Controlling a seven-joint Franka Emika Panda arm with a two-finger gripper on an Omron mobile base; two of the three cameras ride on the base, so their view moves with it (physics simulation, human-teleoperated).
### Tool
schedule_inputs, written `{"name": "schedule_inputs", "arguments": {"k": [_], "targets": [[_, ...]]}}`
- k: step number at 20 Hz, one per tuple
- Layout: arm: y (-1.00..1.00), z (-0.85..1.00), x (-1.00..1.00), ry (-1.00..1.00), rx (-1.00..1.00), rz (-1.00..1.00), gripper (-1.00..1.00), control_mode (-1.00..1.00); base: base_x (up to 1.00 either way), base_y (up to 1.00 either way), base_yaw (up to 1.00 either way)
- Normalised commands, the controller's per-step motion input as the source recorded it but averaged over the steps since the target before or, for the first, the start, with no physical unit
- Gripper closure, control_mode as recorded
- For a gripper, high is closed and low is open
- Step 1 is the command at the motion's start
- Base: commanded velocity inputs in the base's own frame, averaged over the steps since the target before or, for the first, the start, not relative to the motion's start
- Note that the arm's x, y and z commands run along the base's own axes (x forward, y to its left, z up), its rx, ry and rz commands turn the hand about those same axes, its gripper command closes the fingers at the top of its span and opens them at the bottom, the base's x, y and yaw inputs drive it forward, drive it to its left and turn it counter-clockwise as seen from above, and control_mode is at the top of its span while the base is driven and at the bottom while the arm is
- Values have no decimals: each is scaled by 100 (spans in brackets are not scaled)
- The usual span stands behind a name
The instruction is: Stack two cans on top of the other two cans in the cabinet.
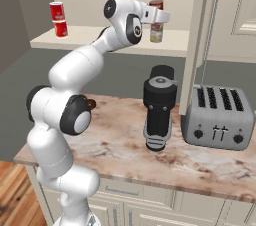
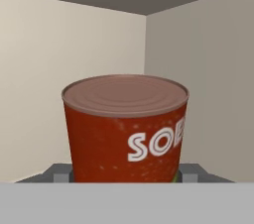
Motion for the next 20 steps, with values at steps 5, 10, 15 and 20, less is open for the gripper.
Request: {"name": "schedule_inputs", "arguments": {"k": [5, 10, 15, 20], "targets": [[-8, -3, 3, 2, 0, 0, 100, -100, 0, 0, 0], [-7, -5, 4, 3, 1, 0, 100, -100, 0, 0, 0], [-3, -12, 0, 2, 2, 0, 100, -100, 0, 0, 0], [0, -15, 2, 0, 1, 0, -100, -100, 0, 0, 0]]}}
